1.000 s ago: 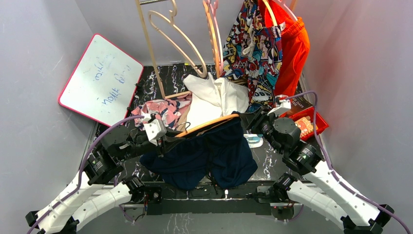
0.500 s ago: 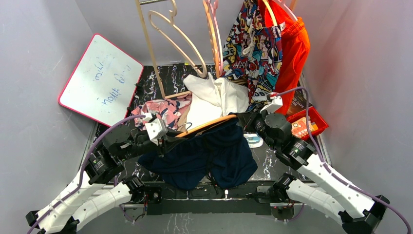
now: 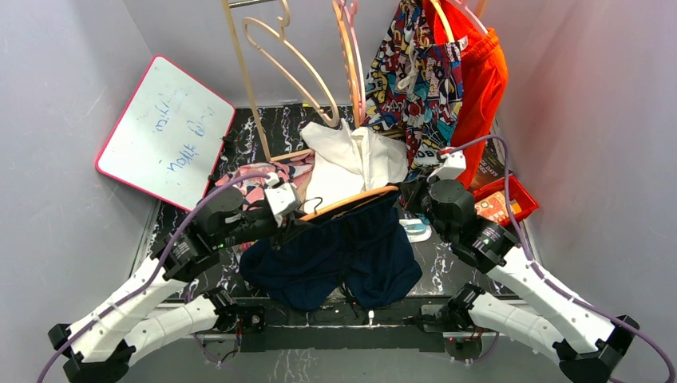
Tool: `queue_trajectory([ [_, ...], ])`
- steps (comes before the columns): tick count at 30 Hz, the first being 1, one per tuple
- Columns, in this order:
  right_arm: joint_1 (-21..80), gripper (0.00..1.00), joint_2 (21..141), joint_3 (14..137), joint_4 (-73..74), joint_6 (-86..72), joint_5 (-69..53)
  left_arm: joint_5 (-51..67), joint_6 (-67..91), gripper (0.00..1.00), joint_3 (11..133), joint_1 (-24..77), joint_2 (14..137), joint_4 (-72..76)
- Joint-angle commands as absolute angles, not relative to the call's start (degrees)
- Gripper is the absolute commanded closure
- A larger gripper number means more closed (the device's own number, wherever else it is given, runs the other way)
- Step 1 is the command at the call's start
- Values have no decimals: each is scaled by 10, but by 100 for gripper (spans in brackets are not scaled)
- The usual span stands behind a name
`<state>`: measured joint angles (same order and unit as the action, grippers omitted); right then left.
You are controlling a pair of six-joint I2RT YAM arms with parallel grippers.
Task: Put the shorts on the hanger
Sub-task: Adjust the shorts on the hanger.
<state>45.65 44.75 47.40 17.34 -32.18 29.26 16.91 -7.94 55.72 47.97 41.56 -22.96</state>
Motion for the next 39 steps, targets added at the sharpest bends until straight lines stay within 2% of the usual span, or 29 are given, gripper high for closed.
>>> queue_trajectory([
  [1, 454, 100, 453, 524, 152, -285, 306, 155, -84, 100, 574, 479, 433, -276],
  [12, 454, 100, 513, 593, 146, -263, 186, 184, -62, 100, 596, 479, 503, -245],
  [27, 454, 100, 522, 602, 56, -312, -8, 181, -24, 100, 596, 486, 555, -174],
  [30, 454, 100, 506, 602, 52, -312, 0, 152, -20, 100, 584, 486, 542, -167],
  [37, 454, 100, 456, 583, 137, -281, 116, 97, -34, 100, 551, 486, 467, -158],
  [39, 453, 86, 441, 572, 149, -280, 126, 91, -36, 100, 547, 486, 452, -160],
])
